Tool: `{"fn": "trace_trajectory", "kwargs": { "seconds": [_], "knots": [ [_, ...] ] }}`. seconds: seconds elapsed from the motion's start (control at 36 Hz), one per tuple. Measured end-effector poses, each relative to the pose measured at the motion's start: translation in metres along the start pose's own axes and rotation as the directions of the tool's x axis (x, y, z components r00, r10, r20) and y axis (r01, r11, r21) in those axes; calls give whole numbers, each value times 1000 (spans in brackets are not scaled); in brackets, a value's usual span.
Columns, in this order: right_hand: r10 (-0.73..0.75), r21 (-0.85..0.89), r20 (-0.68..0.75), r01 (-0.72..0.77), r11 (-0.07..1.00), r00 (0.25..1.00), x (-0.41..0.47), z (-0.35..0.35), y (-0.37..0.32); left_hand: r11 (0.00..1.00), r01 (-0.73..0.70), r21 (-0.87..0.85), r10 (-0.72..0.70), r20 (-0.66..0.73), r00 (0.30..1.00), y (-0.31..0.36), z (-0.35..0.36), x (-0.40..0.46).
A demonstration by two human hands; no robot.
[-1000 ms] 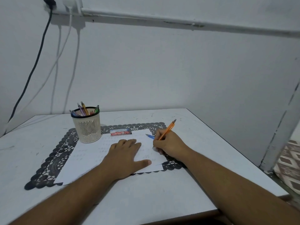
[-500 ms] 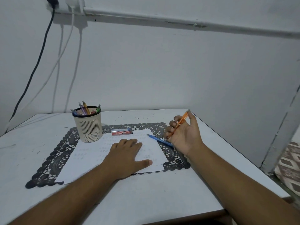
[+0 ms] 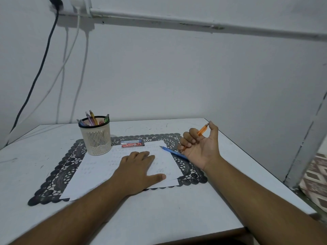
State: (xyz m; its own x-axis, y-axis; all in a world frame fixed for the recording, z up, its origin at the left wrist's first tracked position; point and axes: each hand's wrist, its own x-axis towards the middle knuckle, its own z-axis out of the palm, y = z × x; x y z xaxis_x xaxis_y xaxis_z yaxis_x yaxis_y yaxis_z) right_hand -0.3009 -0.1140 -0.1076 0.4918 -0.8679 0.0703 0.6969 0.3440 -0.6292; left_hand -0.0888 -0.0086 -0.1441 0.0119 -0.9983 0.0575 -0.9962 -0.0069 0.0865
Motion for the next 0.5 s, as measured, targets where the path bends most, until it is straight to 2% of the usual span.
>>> {"fn": "trace_trajectory", "kwargs": {
  "seconds": [0.22, 0.36, 0.44, 0.5],
  "knots": [
    [-37, -53, 38, 39, 998, 999, 1, 1, 2, 1000, 2, -6, -2, 2, 1000, 0, 0, 0],
    [-52, -318, -71, 26, 948, 996, 7, 0, 8, 1000, -4, 0, 4, 2, 1000, 0, 0, -1],
    [-117, -548, -156, 12, 837, 981, 4, 3, 10, 1000, -7, -2, 7, -3, 1000, -1, 0, 0],
    [-131, -661, -148, 0, 750, 980, 0, 5, 10, 1000, -8, -7, 8, -4, 1000, -1, 1, 0]
  ]
}}
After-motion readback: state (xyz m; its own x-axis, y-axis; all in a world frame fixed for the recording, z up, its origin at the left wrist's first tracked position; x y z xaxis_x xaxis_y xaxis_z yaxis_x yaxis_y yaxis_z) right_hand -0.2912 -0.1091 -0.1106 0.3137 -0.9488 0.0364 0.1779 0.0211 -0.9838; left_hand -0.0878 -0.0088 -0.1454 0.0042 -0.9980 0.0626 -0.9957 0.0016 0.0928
